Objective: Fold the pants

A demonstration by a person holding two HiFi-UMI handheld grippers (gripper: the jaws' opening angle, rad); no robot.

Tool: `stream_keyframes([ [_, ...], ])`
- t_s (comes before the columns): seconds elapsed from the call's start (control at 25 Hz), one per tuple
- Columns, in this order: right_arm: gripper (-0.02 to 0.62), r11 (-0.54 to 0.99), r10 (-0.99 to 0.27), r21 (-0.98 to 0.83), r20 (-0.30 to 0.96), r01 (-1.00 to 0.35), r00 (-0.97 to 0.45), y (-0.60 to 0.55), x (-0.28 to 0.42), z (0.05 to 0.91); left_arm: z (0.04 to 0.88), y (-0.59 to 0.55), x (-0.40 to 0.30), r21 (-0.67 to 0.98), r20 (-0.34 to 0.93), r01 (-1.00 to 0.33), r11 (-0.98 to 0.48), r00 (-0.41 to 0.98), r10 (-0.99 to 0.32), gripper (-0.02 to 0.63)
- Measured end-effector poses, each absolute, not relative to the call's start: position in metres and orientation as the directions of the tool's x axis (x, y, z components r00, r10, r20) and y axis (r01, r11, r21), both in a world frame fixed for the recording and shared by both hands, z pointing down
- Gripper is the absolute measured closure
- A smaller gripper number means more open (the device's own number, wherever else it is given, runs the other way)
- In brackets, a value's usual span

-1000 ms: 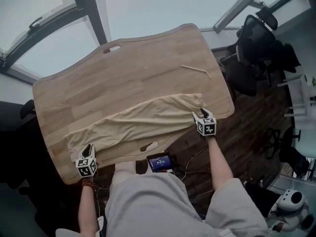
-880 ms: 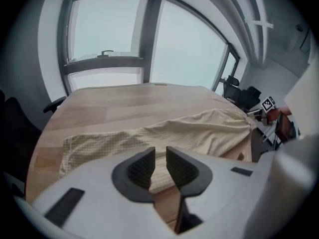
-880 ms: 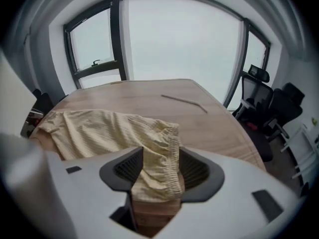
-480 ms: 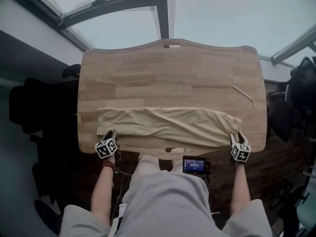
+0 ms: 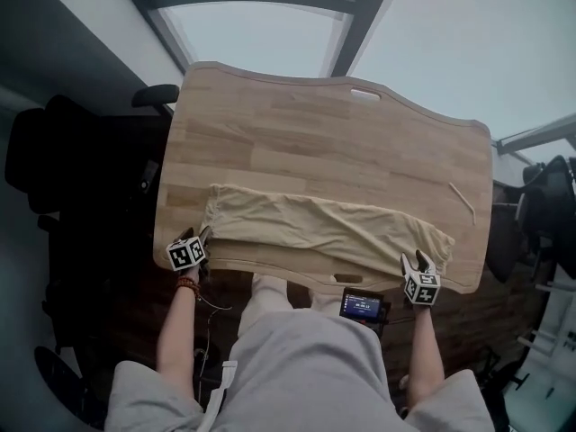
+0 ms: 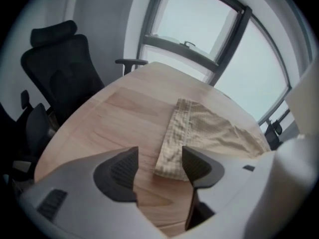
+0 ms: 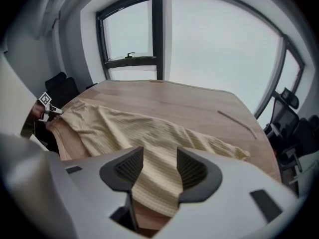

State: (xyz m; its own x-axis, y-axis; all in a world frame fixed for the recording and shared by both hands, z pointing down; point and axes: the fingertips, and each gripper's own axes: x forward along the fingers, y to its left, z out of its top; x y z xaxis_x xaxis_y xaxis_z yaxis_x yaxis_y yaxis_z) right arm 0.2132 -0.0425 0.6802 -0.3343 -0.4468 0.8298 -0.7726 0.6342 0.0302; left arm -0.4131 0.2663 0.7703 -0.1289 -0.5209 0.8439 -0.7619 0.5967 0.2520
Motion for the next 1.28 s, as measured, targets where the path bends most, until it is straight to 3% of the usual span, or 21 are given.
stream_keyframes([
  [0.2,0.383,0.667,-0.443,0.041,0.825,-0.744,-0.352,-0.035,0.149,0.676,0.767,0.242,-0.389,0.390,0.795,-0.726,0.566,-0.044,-0.605,0.328],
  [0.28,0.383,0.680,-0.438,0.036,0.821,-0.733,-0.366,-0.032,0.129,0.675,0.769,0.240,-0.381,0.337,0.818,-0.774,0.536,-0.041,-0.573,0.331],
  [0.4,0.383,0.691,-0.439,0.034,0.813,-0.722,-0.382,-0.030,0.114,0.674,0.775,0.238,-0.379,0.234,0.845,-0.844,0.483,-0.069,-0.530,0.403],
  [0.52,0.385,0.687,-0.446,0.036,0.810,-0.726,-0.381,-0.028,0.116,0.671,0.778,0.239,-0.377,0.290,0.840,-0.820,0.493,-0.028,-0.541,0.537],
  [0.68,0.387,0.664,-0.458,0.031,0.807,-0.747,-0.373,-0.028,0.145,0.671,0.751,0.226,-0.380,0.302,0.808,-0.791,0.532,-0.085,-0.584,0.552],
  [0.8,0.390,0.644,-0.463,0.020,0.806,-0.765,-0.369,-0.029,0.181,0.674,0.702,0.199,-0.362,0.317,0.733,-0.820,0.476,-0.107,-0.672,0.552],
  [1.08,0.397,0.599,-0.485,-0.030,0.781,-0.800,-0.392,-0.037,0.260,0.684,0.594,0.118,-0.248,0.230,0.589,-0.944,0.237,-0.059,-0.806,0.552],
  [1.28,0.398,0.639,-0.491,-0.043,0.746,-0.768,-0.450,-0.046,0.288,0.678,0.567,0.050,-0.110,0.179,0.557,-0.984,-0.012,0.111,-0.823,0.552],
])
